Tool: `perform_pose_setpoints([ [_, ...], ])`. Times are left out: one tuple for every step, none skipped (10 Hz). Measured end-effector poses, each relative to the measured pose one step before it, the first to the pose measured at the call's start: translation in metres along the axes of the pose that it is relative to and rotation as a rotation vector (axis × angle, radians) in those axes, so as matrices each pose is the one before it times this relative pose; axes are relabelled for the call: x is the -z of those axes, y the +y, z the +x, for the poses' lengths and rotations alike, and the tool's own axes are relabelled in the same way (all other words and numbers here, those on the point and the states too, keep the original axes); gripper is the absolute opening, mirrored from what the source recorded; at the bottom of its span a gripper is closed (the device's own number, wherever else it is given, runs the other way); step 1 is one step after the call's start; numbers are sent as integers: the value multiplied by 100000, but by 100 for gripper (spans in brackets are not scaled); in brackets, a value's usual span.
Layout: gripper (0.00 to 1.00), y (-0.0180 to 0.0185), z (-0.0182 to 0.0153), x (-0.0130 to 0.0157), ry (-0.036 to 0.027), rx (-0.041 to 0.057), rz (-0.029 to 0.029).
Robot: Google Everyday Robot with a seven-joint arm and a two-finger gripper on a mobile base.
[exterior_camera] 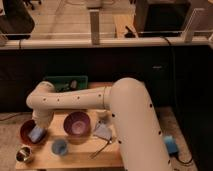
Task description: Wipe red bowl with sponge
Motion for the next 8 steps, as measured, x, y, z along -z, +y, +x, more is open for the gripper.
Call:
perform_pose_setpoints([
  [0,103,239,-518,-955,-1567,-857],
  [0,77,359,-163,-285,-1535,-405],
  [0,105,313,-73,-22,-1125,-657],
  [0,-109,416,17,326,-948,89],
  [0,-148,378,101,620,-512,915],
  [0,-180,390,91,724,-395,1674],
  [0,-383,595,178,952,482,3243],
  [0,-474,676,113,359,718,4354],
])
